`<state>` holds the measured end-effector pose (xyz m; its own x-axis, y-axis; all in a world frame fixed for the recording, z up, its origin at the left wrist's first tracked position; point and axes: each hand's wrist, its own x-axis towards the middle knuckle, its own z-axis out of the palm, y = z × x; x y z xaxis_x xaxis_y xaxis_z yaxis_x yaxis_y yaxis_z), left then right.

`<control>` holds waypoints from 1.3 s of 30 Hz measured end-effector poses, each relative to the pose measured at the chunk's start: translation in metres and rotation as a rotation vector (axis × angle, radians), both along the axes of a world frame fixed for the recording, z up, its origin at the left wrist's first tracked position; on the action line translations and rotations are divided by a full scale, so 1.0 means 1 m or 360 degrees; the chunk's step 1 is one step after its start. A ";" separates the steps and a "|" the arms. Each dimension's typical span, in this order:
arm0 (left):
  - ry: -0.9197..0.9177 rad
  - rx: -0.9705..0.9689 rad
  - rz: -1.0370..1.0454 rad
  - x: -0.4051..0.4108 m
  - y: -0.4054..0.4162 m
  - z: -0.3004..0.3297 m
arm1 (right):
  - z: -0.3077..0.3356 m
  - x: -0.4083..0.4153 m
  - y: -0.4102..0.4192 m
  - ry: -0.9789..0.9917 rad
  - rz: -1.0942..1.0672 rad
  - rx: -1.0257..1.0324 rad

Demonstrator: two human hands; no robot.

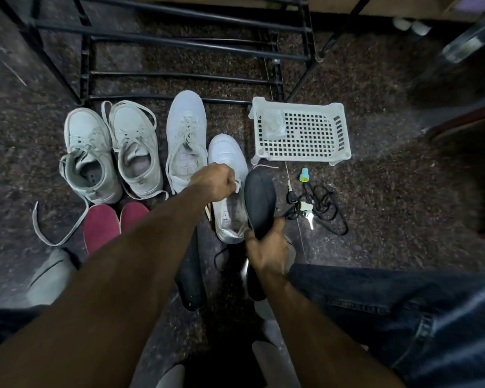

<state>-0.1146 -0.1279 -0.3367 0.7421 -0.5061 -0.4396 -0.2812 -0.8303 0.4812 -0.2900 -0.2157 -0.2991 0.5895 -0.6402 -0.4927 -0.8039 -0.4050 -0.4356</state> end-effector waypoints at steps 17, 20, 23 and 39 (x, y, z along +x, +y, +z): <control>0.0077 -0.0135 0.0262 -0.013 0.006 0.006 | 0.041 -0.012 0.030 0.0345 0.0523 -0.0231; 0.0113 -0.0161 0.0276 -0.014 0.009 0.005 | 0.031 0.008 0.027 0.0323 0.0520 -0.0236; 0.0122 -0.0184 0.0292 -0.014 0.011 0.004 | 0.019 0.028 0.028 0.0338 0.0556 -0.0264; 0.0126 -0.0188 0.0316 -0.017 0.010 0.004 | 0.004 0.009 0.038 0.0227 0.0341 -0.0232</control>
